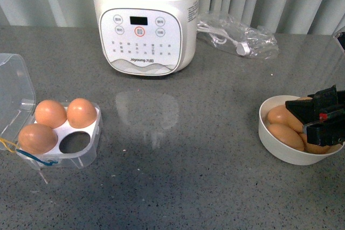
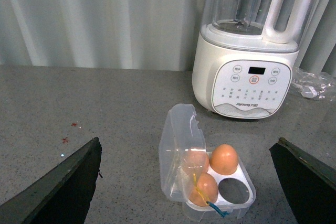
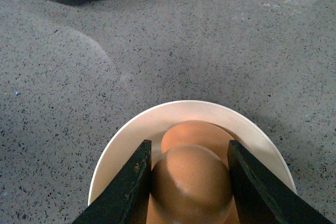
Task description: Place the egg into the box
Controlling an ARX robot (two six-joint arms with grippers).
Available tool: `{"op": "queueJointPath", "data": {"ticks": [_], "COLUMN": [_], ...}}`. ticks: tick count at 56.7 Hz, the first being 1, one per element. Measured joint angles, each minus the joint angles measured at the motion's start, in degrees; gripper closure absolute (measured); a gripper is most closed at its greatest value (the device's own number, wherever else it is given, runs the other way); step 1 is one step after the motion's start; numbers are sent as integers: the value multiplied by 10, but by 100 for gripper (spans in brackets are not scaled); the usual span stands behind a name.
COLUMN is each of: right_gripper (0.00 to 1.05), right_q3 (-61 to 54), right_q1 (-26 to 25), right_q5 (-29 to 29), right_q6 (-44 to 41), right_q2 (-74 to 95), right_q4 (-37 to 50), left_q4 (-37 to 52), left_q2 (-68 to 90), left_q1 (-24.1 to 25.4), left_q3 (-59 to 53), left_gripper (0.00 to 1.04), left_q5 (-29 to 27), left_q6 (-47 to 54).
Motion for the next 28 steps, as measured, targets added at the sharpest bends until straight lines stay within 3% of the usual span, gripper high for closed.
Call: {"op": "queueJointPath", "data": {"ticks": [15, 28], "right_gripper": [68, 68], "right_q3": [6, 112], "right_q1": [2, 57], "right_q5": [0, -30], "right_q6": [13, 78], "right_q2": [-98, -126], "right_q4": [-59, -94], "left_q4": [0, 0], "left_q2": [0, 0], "left_q1": [0, 0], "left_q3": [0, 0], "left_gripper": [7, 7], "left_q5": [0, 0], "left_q6": [0, 0]}}
